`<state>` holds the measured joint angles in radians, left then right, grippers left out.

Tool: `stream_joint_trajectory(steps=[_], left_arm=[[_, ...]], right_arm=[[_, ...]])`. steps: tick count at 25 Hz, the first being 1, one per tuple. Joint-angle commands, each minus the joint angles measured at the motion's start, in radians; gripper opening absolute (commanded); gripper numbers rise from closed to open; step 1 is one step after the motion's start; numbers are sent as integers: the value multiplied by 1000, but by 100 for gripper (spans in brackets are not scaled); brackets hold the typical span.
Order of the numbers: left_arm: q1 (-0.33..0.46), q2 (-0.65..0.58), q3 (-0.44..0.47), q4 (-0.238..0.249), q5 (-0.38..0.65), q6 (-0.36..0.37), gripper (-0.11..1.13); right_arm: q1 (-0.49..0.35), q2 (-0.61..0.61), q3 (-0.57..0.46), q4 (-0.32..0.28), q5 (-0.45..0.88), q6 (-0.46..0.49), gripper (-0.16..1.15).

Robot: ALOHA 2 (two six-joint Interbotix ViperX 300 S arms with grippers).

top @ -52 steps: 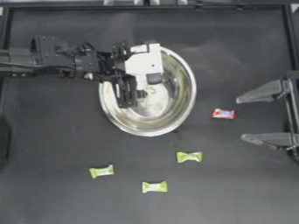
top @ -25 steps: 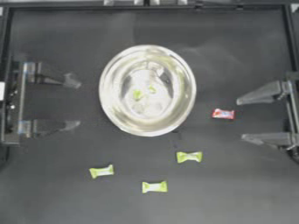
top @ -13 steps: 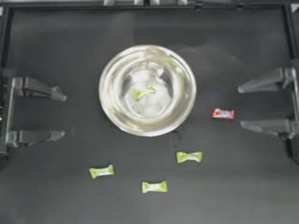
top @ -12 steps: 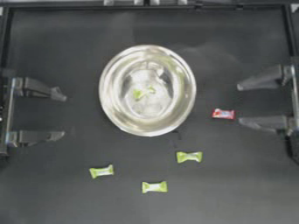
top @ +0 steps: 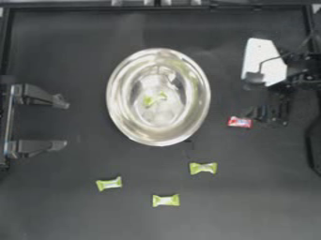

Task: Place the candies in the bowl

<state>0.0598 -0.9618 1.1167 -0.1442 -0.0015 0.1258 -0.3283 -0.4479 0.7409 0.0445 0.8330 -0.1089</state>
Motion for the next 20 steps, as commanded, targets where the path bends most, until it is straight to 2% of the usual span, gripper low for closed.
stream_joint_trajectory(steps=[1, 10, 20], left_arm=[[-2, 0, -14, -2, -8, 2, 102], [-2, 0, -14, -6, -8, 0, 102], [0, 0, -17, -8, -8, 0, 102]], right_arm=[[-11, 72, 6, -5, -6, -3, 99], [-8, 178, 83, -11, -114, 3, 99], [-9, 311, 95, -52, -190, 14, 99]])
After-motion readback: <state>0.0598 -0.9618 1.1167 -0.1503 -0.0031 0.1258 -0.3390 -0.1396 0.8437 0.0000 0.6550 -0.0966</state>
